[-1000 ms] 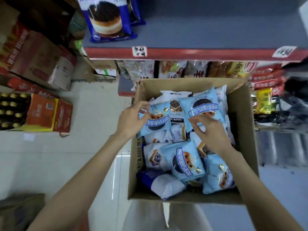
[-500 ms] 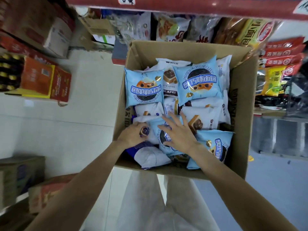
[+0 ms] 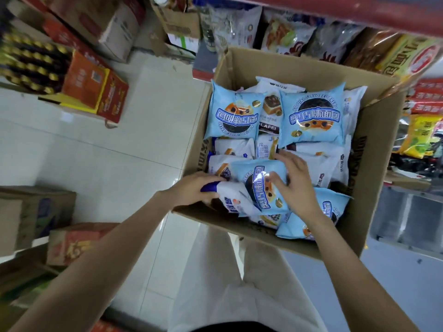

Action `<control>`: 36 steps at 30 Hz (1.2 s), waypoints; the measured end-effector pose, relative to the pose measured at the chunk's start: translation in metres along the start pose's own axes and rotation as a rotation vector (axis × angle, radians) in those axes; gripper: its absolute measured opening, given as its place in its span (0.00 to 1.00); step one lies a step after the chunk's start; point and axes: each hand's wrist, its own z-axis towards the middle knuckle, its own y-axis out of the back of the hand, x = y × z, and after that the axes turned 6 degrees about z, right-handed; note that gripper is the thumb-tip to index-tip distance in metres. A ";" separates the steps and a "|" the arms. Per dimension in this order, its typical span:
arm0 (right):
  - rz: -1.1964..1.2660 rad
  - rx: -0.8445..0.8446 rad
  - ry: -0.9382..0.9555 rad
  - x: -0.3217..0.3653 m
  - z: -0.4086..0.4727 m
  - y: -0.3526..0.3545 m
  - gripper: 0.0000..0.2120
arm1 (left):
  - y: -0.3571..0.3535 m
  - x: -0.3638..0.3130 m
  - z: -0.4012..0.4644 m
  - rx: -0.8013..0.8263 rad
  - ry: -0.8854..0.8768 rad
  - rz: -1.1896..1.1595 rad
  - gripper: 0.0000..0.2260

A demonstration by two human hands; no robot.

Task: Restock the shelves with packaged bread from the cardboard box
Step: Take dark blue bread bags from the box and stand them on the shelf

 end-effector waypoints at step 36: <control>0.421 -0.138 0.074 0.243 0.295 0.039 0.35 | 0.390 -0.014 0.131 -0.908 -0.079 -0.260 0.17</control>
